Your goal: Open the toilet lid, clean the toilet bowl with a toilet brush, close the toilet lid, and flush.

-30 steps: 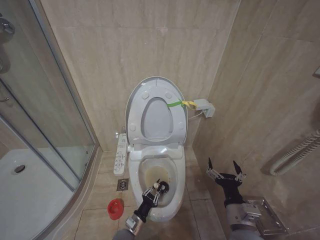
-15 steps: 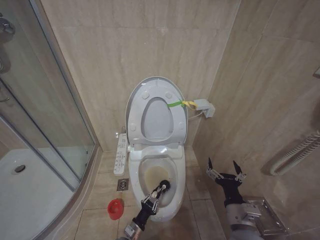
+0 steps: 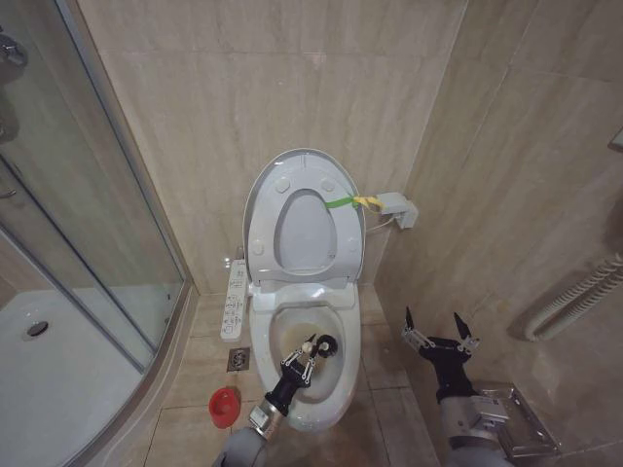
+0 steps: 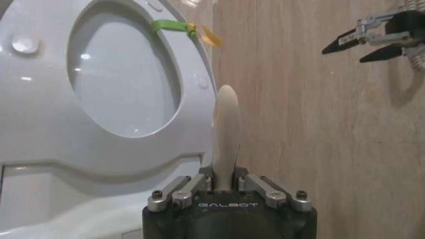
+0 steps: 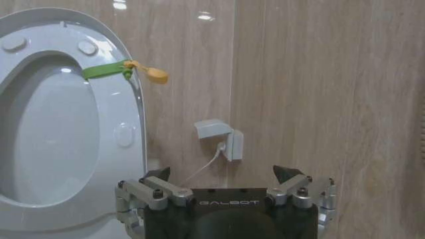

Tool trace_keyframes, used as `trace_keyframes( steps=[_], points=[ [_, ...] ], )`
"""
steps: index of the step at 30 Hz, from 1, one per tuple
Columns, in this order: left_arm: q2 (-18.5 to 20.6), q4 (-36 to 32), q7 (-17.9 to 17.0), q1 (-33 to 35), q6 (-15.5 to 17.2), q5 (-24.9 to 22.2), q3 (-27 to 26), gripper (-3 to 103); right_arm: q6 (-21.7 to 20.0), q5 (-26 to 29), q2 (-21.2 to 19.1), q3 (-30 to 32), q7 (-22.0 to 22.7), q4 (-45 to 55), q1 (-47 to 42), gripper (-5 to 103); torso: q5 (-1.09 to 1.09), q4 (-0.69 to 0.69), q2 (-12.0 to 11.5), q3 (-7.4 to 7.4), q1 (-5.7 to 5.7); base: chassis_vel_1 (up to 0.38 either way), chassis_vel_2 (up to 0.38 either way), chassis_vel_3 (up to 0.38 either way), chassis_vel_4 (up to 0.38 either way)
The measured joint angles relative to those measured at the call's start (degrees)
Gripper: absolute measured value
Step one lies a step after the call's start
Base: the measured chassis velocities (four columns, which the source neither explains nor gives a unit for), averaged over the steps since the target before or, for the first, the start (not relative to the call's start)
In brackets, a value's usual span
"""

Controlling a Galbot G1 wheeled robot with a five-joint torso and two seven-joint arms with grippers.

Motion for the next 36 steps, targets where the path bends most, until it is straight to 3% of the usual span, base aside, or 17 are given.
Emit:
trace_keyframes(
  steps=[11,22,36],
  points=[
    [3.7,-6.1,0.2,0.7,0.1,-0.3,-0.1,17,0.0,0.0,0.0,0.0,0.0,0.0,0.0,100,0.01,0.00,0.0,0.00,0.00,0.000,0.000,0.000,0.000],
    [3.9,-8.0,0.1,-0.7,0.5,-1.5,1.0,17,0.0,0.0,0.0,0.0,0.0,0.0,0.0,100,0.01,0.00,0.0,-0.01,0.00,0.000,0.000,0.000,0.000],
    [-1.5,2.1,1.3,-2.7,-1.5,-1.9,3.5,17,0.0,0.0,0.0,0.0,0.0,0.0,0.0,100,0.02,0.01,0.0,-0.01,0.00,0.000,0.000,0.000,0.000]
  ],
)
